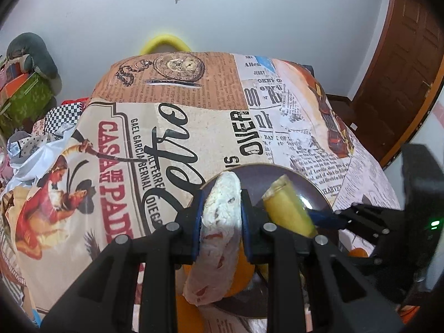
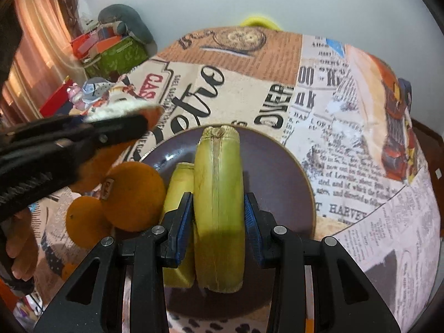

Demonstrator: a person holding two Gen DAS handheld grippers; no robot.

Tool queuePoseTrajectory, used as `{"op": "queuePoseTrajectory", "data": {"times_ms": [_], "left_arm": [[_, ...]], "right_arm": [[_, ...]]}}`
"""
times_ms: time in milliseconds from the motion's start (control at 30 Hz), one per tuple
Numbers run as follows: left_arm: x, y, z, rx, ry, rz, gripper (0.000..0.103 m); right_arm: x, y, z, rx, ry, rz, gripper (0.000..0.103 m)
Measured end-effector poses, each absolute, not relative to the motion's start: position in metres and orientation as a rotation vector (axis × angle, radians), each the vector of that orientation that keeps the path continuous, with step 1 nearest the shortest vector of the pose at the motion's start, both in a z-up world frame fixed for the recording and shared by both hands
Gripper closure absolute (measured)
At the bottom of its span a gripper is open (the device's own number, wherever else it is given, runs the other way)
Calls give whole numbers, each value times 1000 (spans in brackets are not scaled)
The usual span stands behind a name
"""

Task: Organize fruits
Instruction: 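Carry the pomelo with the left tool while the right tool lowers the stalk onto the plate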

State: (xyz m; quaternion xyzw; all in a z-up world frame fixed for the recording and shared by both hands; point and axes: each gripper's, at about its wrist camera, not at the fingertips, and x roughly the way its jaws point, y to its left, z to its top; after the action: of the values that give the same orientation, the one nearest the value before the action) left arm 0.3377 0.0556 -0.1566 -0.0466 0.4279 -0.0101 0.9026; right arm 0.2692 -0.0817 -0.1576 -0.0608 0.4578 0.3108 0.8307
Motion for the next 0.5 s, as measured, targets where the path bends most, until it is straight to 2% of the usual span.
{"op": "queuePoseTrajectory", "data": {"times_ms": [300, 433, 500], "left_arm": [[343, 54, -152, -113, 876, -40, 80], [340, 49, -144, -129, 865, -63, 80], [338, 41, -140, -109, 857, -71, 80]], "right_arm": [[276, -92, -159, -63, 1049, 683, 69], [270, -96, -154, -69, 1032, 689, 60], [263, -102, -150, -84, 1006, 677, 60]]}}
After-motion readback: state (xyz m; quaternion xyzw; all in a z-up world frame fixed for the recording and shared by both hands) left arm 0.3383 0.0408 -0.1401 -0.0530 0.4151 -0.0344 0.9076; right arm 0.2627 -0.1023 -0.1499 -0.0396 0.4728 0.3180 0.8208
